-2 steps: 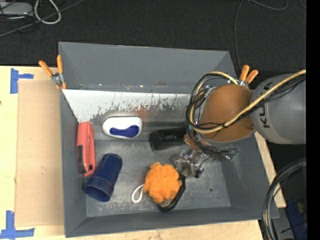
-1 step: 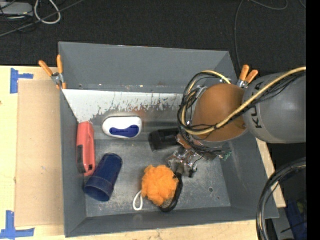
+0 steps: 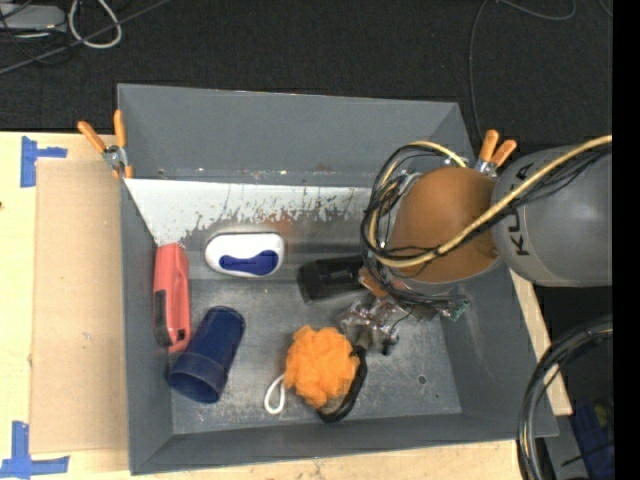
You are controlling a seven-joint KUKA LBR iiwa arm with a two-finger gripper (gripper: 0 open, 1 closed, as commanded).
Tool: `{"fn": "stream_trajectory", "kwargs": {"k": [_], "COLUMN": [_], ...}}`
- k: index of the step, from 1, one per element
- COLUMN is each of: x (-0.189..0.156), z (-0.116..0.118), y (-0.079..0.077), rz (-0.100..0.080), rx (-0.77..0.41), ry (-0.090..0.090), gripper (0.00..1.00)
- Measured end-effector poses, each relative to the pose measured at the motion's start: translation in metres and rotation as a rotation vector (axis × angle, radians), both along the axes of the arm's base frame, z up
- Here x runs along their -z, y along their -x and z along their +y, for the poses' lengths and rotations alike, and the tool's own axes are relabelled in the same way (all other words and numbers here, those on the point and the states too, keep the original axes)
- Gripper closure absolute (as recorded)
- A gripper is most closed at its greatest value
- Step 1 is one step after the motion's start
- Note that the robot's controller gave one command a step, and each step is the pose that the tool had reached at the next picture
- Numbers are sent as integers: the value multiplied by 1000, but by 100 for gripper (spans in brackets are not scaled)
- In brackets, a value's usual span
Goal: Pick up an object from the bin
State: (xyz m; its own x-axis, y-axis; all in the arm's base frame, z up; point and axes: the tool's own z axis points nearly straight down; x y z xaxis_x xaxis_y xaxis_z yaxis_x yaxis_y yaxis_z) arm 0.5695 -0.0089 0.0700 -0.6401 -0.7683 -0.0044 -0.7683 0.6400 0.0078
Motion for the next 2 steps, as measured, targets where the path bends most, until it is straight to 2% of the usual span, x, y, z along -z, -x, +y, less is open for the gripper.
{"fn": "stream_trajectory", "kwargs": {"k": [1,2], "x": [-8,-9], "z": [-7,-5], "y": [-8,-12], "rz": [5,4], "rx": [162,170], "ry": [1,2], "gripper": [100,100]}}
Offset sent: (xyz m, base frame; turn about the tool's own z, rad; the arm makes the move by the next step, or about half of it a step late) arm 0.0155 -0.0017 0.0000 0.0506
